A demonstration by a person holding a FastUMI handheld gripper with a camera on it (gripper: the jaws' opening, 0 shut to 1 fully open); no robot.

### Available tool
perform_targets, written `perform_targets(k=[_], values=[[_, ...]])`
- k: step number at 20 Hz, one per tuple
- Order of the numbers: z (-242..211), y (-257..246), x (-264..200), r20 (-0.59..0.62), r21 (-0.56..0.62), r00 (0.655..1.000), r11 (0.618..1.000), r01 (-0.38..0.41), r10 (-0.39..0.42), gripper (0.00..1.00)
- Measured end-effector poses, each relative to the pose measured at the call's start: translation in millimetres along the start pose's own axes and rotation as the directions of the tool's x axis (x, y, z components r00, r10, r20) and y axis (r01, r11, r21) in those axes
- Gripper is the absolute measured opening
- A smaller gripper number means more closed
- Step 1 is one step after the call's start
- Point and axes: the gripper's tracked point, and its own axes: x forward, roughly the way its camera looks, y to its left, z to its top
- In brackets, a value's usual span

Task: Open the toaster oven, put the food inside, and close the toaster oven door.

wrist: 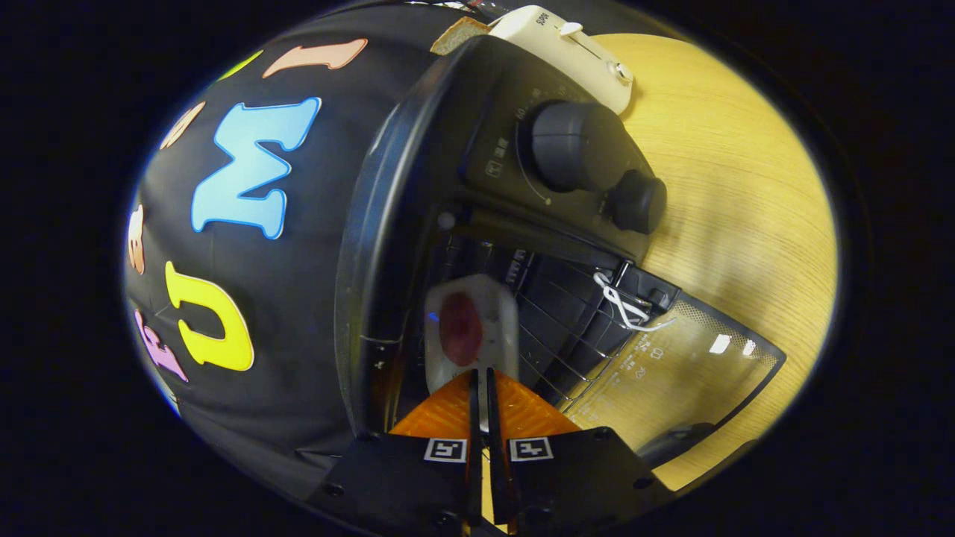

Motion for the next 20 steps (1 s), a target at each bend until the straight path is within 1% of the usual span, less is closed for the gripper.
perform_targets(k=[2,4,6,7,8,10,12,14,16,17,18,20], values=[[-12,-4,-9,-0.042,-0.028,0.999,1.0,0.011,-0.012,0.24],[-27,-8,-22,-0.081,-0.086,0.997,0.996,0.007,-0.014,0.26],[-43,-14,-38,-0.114,-0.153,0.993,0.988,0.003,-0.021,0.5],[-47,-15,-44,-0.123,-0.177,0.992,0.984,-0.003,-0.019,0.51],[-50,-13,-50,-0.13,-0.2,0.992,0.98,-0.016,-0.01,0.61],[-54,-12,-60,-0.14,-0.239,0.99,0.971,-0.023,-0.011,0.85],[-59,-14,-68,-0.152,-0.286,0.988,0.958,-0.015,-0.03,0.98],[-62,-17,-77,-0.155,-0.361,0.987,0.932,-0.008,-0.051,0.98],[-65,-25,-84,-0.149,-0.451,0.985,0.893,0.012,-0.089,0.98],[-67,-33,-87,-0.146,-0.495,0.982,0.868,0.034,-0.122,0.98],[-69,-43,-90,-0.134,-0.544,0.977,0.837,0.065,-0.163,0.98],[-70,-60,-95,-0.106,-0.643,0.968,0.759,0.106,-0.225,0.98]])
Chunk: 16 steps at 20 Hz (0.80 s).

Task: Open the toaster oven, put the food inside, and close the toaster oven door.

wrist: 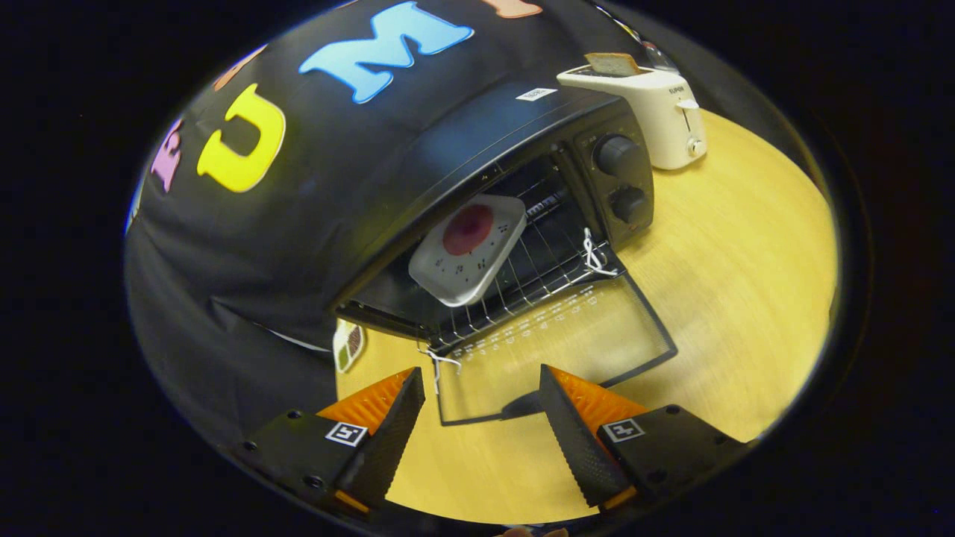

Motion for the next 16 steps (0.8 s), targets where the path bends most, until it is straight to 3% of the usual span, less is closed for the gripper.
perform_targets(k=[3,8,16], values=[[-21,-9,-1,-0.052,-0.119,0.997,0.992,0.044,-0.05,0.98],[-50,-24,1,-0.112,-0.204,0.984,0.972,0.113,-0.138,0.98],[-74,-70,14,-0.141,-0.403,0.936,0.882,0.245,-0.324,0.99]])
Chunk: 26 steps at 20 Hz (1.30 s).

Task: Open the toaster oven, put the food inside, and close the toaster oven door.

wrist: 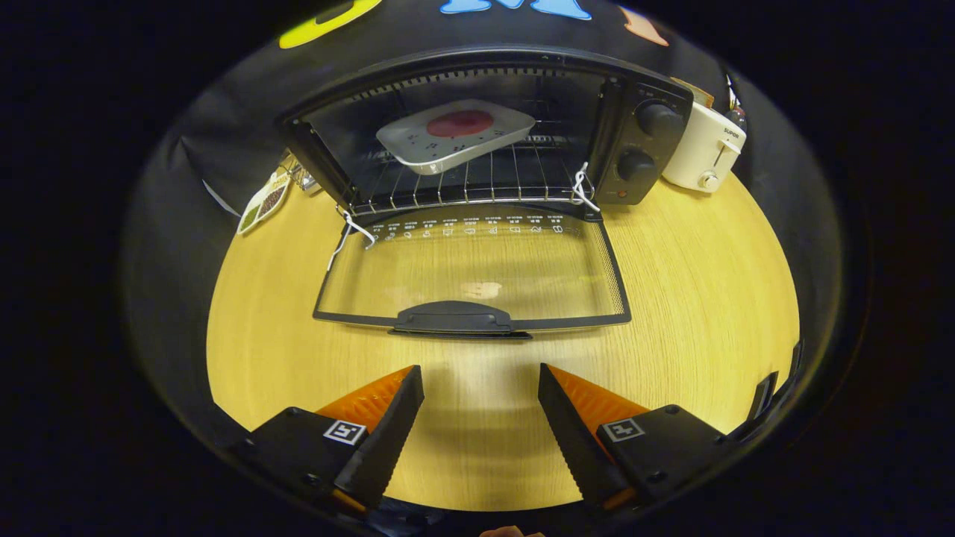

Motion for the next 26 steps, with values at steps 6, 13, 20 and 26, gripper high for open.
perform_targets(k=[6,13,20,26], values=[[-4,-3,23,-0.037,-0.006,0.999,1.0,0.015,-0.015,0.99],[7,-1,33,-0.045,0.051,0.999,0.999,-0.009,0.012,0.98],[17,0,12,0.018,0.022,0.999,0.999,-0.029,0.029,0.99],[50,6,-35,0.186,0.087,0.978,0.99,-0.109,0.091,0.99]])
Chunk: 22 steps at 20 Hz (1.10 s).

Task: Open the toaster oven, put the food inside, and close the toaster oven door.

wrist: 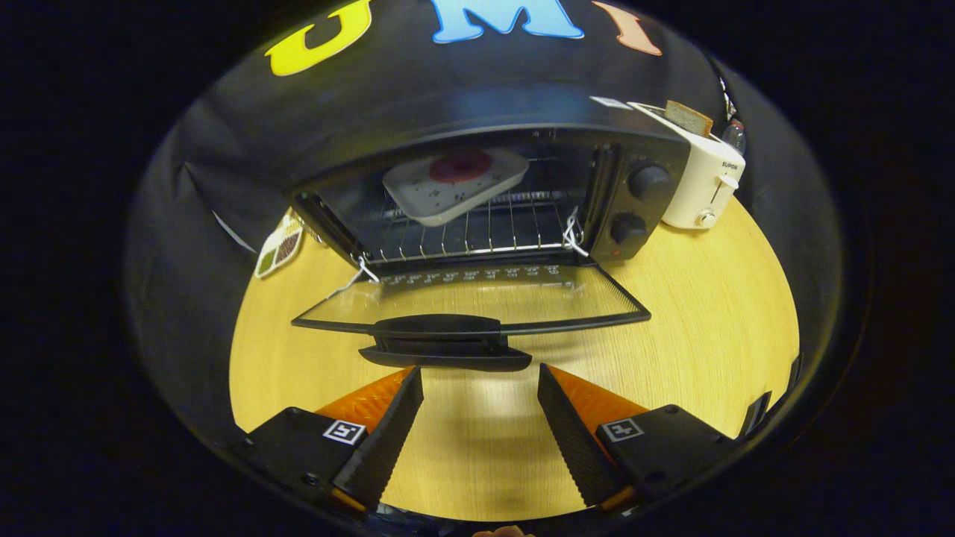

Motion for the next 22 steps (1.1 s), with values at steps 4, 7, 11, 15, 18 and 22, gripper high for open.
perform_targets(k=[4,7,11,15,18,22], values=[[48,-8,-28,0.14,0.039,0.99,0.999,0.015,-0.021,0.99],[95,-22,-70,0.313,-0.04,0.948,0.996,0.076,-0.059,0.99],[136,-48,-141,0.507,-0.078,0.855,0.982,0.17,-0.108,0.98],[152,-69,-217,0.653,-0.07,0.747,0.971,0.227,-0.128,0.99],[144,-80,-267,0.702,-0.053,0.699,0.969,0.242,-0.136,0.98],[132,-107,-329,0.777,-0.062,0.617,0.961,0.271,-0.124,0.98]])
